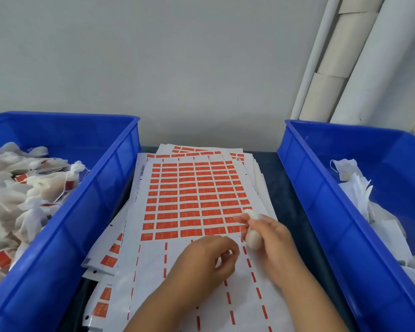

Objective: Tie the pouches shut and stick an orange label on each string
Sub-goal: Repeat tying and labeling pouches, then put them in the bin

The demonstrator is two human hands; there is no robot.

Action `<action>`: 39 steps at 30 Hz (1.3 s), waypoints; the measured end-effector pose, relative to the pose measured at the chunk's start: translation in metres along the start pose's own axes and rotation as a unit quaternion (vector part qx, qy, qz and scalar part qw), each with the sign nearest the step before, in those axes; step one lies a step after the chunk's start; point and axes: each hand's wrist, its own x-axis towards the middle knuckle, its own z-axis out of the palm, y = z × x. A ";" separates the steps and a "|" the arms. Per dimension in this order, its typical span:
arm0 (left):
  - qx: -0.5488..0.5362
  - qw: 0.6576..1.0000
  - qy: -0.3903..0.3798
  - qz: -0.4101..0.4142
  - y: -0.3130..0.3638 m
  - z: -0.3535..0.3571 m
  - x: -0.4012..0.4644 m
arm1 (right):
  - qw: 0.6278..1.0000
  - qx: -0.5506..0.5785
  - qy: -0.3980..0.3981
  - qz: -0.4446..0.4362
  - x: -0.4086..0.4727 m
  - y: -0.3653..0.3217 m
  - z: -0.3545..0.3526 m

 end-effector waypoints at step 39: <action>-0.421 0.836 0.124 -0.329 0.003 -0.007 0.007 | 0.959 -0.234 -0.032 -0.159 -0.008 0.017 0.025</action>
